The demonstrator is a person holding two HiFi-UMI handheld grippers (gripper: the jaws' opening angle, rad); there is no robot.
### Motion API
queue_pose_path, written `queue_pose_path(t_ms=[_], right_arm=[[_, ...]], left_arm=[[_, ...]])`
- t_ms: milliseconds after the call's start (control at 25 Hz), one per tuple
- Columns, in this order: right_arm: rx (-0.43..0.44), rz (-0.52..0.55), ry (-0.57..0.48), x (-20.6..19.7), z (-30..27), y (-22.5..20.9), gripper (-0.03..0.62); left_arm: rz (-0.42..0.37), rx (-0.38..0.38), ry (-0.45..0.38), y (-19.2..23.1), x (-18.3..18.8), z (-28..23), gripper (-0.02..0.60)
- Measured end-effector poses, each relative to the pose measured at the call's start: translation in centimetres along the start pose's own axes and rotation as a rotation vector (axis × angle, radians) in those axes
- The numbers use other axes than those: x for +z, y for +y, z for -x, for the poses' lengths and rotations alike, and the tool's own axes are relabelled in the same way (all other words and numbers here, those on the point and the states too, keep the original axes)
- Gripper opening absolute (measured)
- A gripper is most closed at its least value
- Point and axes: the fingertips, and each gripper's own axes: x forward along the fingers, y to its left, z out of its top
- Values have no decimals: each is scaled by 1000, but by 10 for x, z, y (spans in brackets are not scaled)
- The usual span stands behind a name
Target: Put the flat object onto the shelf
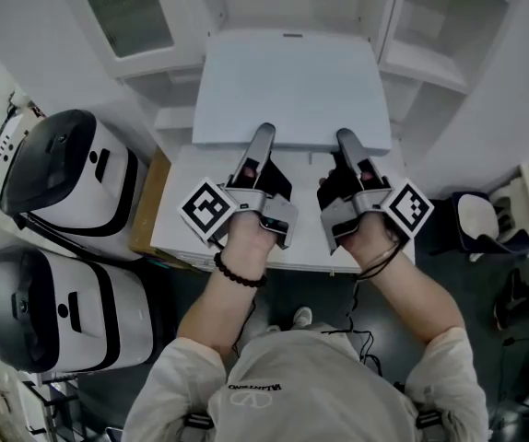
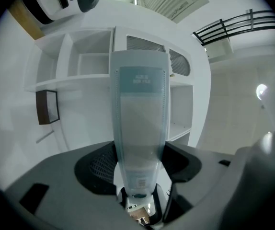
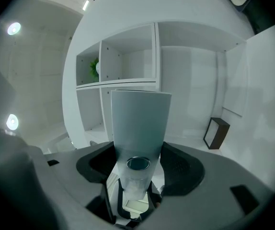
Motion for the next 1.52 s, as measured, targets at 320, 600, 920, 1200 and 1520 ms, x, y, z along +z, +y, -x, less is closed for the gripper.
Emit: queue_pose_path(t_ms=[320, 600, 920, 1200, 1520], right_arm=[[-8, 6, 8, 33, -45, -7, 290], [-46, -1, -8, 44, -75, -19, 290], [-78, -19, -58, 59, -103, -23, 292], [-89, -19, -121, 78, -126, -27, 293], [-93, -8, -170, 89, -153, -32, 295]], left_arm=[[-2, -2, -31, 12, 11, -50, 279], [4, 43, -21, 33, 27, -76, 281], [6, 77, -7, 39, 41, -107, 284], [6, 92, 37, 43, 46, -136, 291], [-4, 87, 97, 50, 61, -168, 329]])
